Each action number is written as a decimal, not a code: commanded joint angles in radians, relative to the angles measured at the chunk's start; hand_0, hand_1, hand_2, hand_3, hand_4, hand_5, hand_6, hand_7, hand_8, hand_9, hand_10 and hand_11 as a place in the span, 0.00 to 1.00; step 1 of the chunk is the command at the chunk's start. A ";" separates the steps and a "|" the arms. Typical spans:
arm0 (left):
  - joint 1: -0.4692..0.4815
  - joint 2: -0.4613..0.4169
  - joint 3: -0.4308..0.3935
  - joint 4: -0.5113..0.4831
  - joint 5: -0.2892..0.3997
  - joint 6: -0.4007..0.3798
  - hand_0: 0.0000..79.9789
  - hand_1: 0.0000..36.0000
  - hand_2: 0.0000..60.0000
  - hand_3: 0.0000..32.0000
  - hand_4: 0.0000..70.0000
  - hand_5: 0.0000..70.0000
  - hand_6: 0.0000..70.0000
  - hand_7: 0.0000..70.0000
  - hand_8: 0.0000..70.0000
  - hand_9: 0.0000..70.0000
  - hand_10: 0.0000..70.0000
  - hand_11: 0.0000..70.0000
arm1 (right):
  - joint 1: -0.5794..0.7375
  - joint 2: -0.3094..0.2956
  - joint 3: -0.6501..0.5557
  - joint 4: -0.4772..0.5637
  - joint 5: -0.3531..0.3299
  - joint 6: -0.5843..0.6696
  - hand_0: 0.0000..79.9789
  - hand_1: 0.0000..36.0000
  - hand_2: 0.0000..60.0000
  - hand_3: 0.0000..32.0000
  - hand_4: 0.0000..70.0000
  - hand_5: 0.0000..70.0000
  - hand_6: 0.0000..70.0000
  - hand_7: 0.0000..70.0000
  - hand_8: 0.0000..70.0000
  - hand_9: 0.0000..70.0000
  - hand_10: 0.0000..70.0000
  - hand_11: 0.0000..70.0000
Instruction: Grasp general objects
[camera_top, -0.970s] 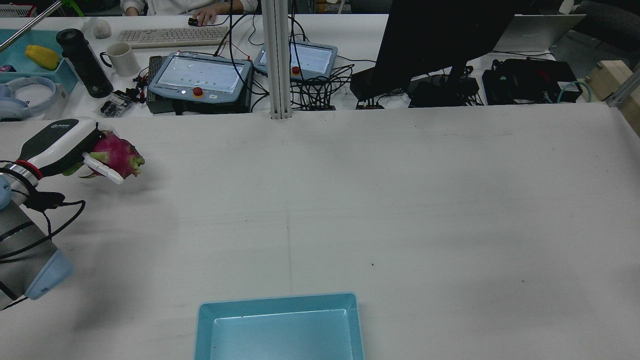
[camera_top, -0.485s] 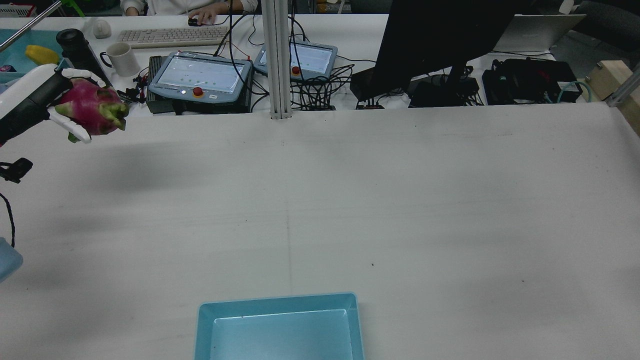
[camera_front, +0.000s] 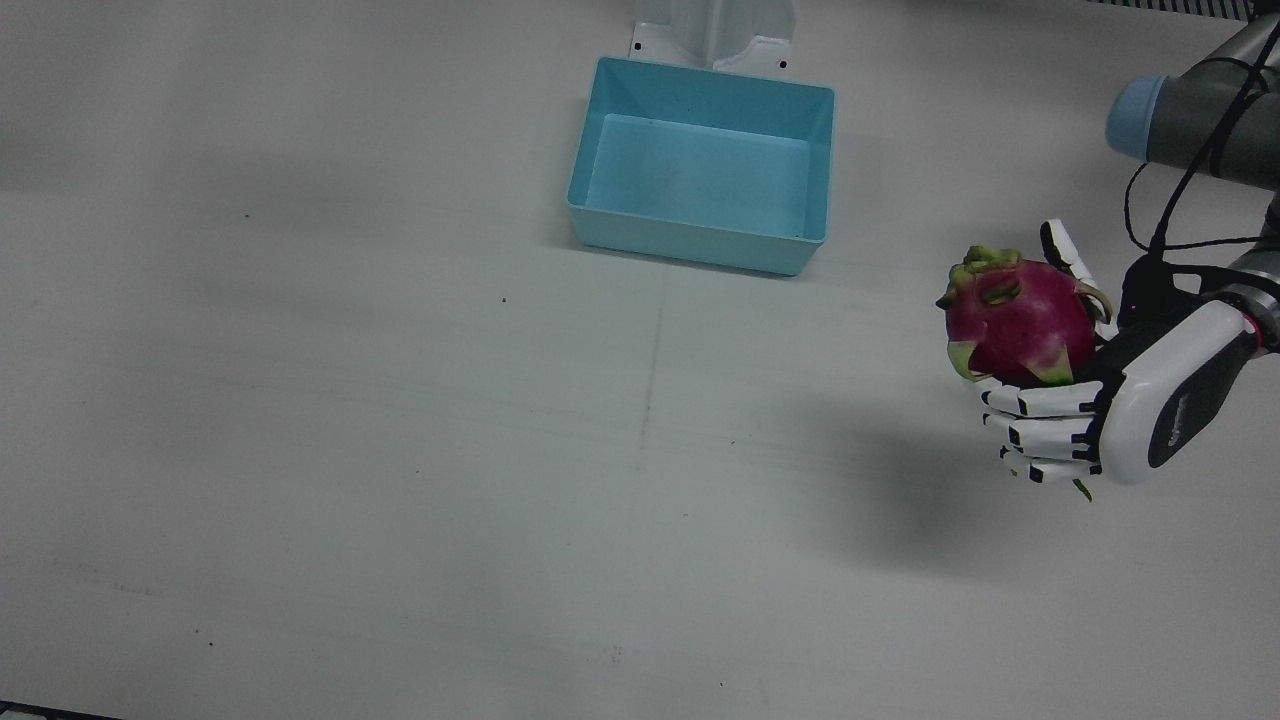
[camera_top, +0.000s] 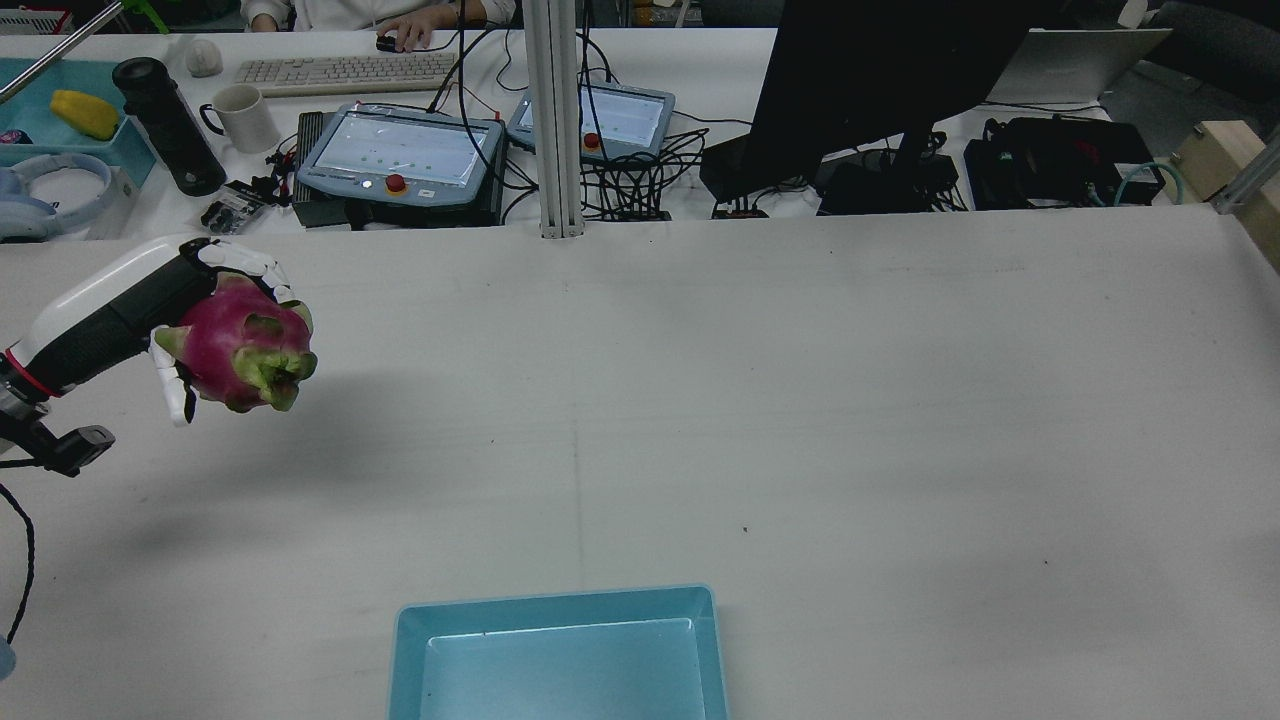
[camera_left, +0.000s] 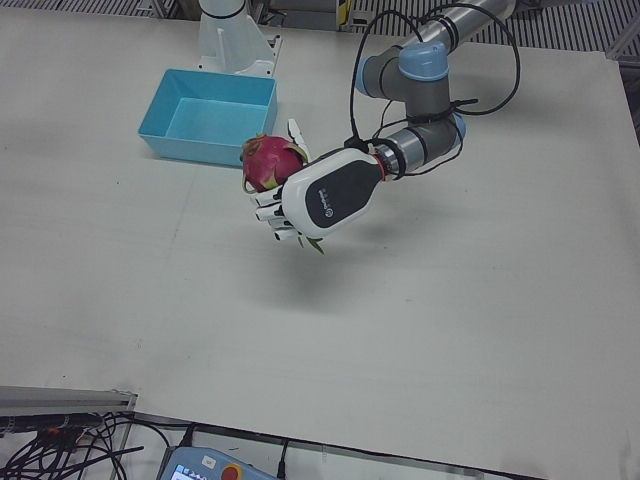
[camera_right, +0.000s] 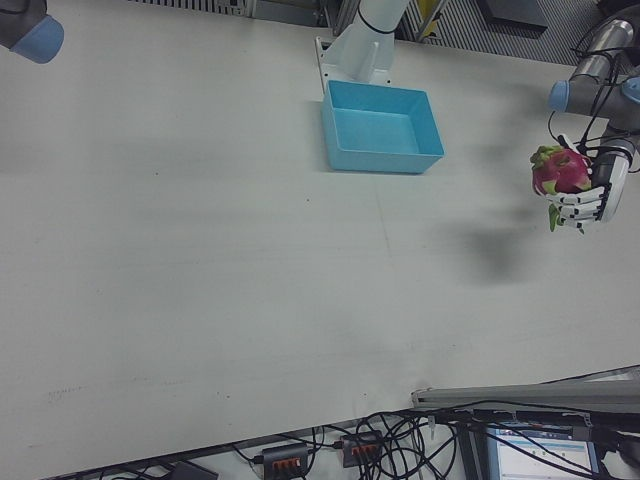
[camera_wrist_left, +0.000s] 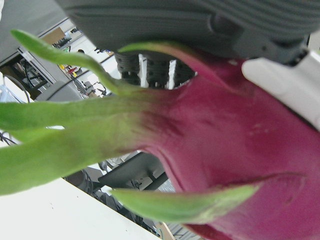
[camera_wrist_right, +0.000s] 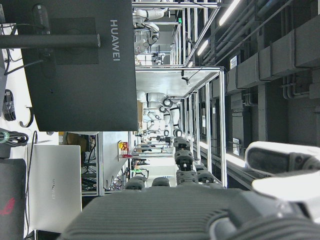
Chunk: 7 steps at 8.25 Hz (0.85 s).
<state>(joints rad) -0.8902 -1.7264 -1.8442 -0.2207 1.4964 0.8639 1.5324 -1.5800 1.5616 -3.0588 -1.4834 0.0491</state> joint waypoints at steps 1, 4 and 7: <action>0.126 0.010 -0.023 -0.095 0.011 -0.002 0.59 0.81 1.00 0.00 0.71 1.00 1.00 1.00 1.00 1.00 1.00 1.00 | 0.000 0.000 0.000 0.000 0.000 0.000 0.00 0.00 0.00 0.00 0.00 0.00 0.00 0.00 0.00 0.00 0.00 0.00; 0.269 0.004 -0.110 -0.112 0.010 0.012 0.60 0.83 1.00 0.00 0.72 1.00 1.00 1.00 1.00 1.00 1.00 1.00 | 0.000 0.000 0.000 0.000 0.000 0.002 0.00 0.00 0.00 0.00 0.00 0.00 0.00 0.00 0.00 0.00 0.00 0.00; 0.381 0.007 -0.203 -0.126 0.008 0.015 0.62 0.88 1.00 0.00 0.74 1.00 1.00 1.00 1.00 1.00 0.99 1.00 | 0.000 0.000 0.000 0.000 0.000 0.000 0.00 0.00 0.00 0.00 0.00 0.00 0.00 0.00 0.00 0.00 0.00 0.00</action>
<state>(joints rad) -0.5920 -1.7202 -1.9894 -0.3370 1.5062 0.8739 1.5324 -1.5800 1.5616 -3.0588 -1.4834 0.0494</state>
